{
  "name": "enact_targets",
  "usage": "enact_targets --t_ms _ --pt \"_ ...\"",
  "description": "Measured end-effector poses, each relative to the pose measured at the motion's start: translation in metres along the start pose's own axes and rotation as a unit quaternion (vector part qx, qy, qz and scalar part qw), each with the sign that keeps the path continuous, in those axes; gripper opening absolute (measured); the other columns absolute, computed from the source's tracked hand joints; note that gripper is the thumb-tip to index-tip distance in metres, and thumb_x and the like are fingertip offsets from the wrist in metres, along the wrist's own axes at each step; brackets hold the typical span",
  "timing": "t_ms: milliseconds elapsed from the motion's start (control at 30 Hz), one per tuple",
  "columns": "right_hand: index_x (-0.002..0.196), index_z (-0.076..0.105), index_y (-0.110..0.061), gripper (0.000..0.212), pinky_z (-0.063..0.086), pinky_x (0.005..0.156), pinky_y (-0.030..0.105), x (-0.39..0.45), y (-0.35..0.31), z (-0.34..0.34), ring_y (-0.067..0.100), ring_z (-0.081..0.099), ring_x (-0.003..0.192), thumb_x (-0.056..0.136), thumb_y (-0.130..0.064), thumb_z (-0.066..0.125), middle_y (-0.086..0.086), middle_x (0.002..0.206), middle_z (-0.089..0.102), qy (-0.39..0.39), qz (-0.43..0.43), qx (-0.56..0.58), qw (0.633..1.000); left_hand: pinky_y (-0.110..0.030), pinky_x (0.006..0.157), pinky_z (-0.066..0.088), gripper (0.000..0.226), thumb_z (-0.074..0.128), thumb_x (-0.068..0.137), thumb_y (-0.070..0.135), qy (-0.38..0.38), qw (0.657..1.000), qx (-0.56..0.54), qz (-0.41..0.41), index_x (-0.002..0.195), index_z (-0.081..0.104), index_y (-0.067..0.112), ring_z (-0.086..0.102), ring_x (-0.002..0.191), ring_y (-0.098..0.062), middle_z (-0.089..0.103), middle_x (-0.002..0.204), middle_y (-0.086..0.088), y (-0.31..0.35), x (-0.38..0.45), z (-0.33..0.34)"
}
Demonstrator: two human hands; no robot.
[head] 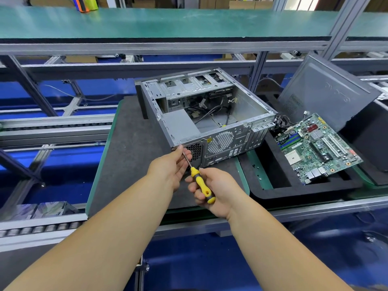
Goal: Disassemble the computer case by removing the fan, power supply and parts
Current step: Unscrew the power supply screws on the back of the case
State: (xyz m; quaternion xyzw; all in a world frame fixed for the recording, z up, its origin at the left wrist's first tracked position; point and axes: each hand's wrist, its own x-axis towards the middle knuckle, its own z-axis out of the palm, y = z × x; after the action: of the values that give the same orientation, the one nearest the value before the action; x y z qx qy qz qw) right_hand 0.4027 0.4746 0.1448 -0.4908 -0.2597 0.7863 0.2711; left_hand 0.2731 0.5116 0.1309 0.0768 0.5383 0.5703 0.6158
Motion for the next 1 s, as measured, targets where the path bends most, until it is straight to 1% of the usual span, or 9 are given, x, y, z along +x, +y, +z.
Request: enact_targets --t_ms 267,433,500,600,667,733,800,900,1000 --pt "0.088 0.066 -0.01 0.03 0.038 0.043 0.021 0.0 -0.001 -0.003 0.01 0.045 0.041 0.102 -0.031 0.05 -0.002 0.058 0.061 0.045 -0.063 -0.124 0.989 -0.015 0.048 0.051 0.013 0.065 0.093 0.021 -0.002 1.0 0.004 0.003 0.087 0.069 0.01 0.072 0.067 -0.007 0.075 0.073 0.0 0.0 -0.001 0.0" --pt "0.087 0.06 -0.017 0.019 0.042 0.051 0.025 -0.003 -0.001 0.001 0.013 0.05 0.05 0.096 -0.033 0.058 -0.004 0.058 0.062 0.113 -0.125 -0.243 0.955 -0.016 0.05 0.052 0.014 0.063 0.094 0.02 -0.006 1.0 0.023 0.013 0.086 0.068 0.01 0.072 0.065 -0.006 0.074 0.07 0.001 0.001 -0.003 -0.001" --pt "0.085 0.054 -0.022 0.017 0.045 0.059 0.031 -0.005 0.002 0.004 0.018 0.056 0.063 0.093 -0.037 0.059 -0.003 0.068 0.064 0.165 -0.168 -0.338 0.911 -0.016 0.05 0.052 0.014 0.063 0.094 0.019 -0.005 0.999 0.03 0.019 0.085 0.068 0.01 0.071 0.063 -0.006 0.074 0.069 0.002 0.001 -0.003 0.0" --pt "0.089 0.041 -0.024 0.022 0.036 0.055 0.033 -0.007 0.009 0.009 0.021 0.055 0.073 0.094 -0.04 0.054 -0.005 0.083 0.06 0.243 -0.24 -0.551 0.761 -0.015 0.051 0.052 0.013 0.063 0.094 0.019 -0.004 0.999 0.035 0.025 0.086 0.068 0.01 0.071 0.063 -0.006 0.074 0.069 0.002 0.001 -0.004 -0.001" --pt "0.093 0.033 -0.025 0.024 0.031 0.054 0.031 -0.007 0.012 0.014 0.021 0.049 0.072 0.095 -0.037 0.054 -0.004 0.089 0.059 0.279 -0.285 -0.621 0.675 -0.015 0.05 0.052 0.014 0.065 0.093 0.02 0.0 0.999 0.037 0.027 0.085 0.068 0.01 0.071 0.062 -0.006 0.074 0.069 0.001 0.001 -0.005 0.0" --pt "0.097 0.034 -0.024 0.023 0.034 0.058 0.031 -0.005 0.013 0.014 0.022 0.051 0.073 0.095 -0.035 0.054 -0.002 0.092 0.061 0.284 -0.303 -0.634 0.653 -0.015 0.048 0.051 0.014 0.065 0.093 0.021 0.002 0.999 0.036 0.026 0.084 0.068 0.011 0.071 0.06 -0.006 0.074 0.067 0.002 0.001 -0.006 0.001" --pt "0.098 0.039 -0.023 0.021 0.037 0.061 0.032 -0.002 0.013 0.01 0.023 0.056 0.078 0.094 -0.036 0.055 -0.002 0.09 0.061 0.263 -0.281 -0.614 0.689 -0.014 0.046 0.049 0.015 0.064 0.094 0.021 0.003 0.999 0.035 0.024 0.084 0.067 0.011 0.07 0.058 -0.004 0.073 0.064 0.003 0.002 -0.006 0.002" --pt "0.089 0.053 -0.02 0.019 0.041 0.061 0.032 0.0 0.005 0.007 0.017 0.058 0.07 0.093 -0.038 0.055 -0.003 0.075 0.065 0.178 -0.192 -0.477 0.839 -0.013 0.045 0.048 0.015 0.063 0.095 0.02 0.005 0.999 0.033 0.021 0.083 0.065 0.011 0.069 0.056 -0.002 0.071 0.061 0.005 0.003 -0.006 0.004" --pt "0.09 0.064 -0.012 0.032 0.035 0.05 0.025 0.0 -0.001 0.002 0.009 0.046 0.044 0.099 -0.039 0.047 -0.001 0.052 0.057 0.054 -0.068 -0.212 0.973 -0.015 0.048 0.05 0.014 0.062 0.095 0.019 0.006 0.999 0.027 0.017 0.084 0.065 0.01 0.067 0.052 -0.002 0.07 0.059 0.004 0.003 -0.004 0.004"
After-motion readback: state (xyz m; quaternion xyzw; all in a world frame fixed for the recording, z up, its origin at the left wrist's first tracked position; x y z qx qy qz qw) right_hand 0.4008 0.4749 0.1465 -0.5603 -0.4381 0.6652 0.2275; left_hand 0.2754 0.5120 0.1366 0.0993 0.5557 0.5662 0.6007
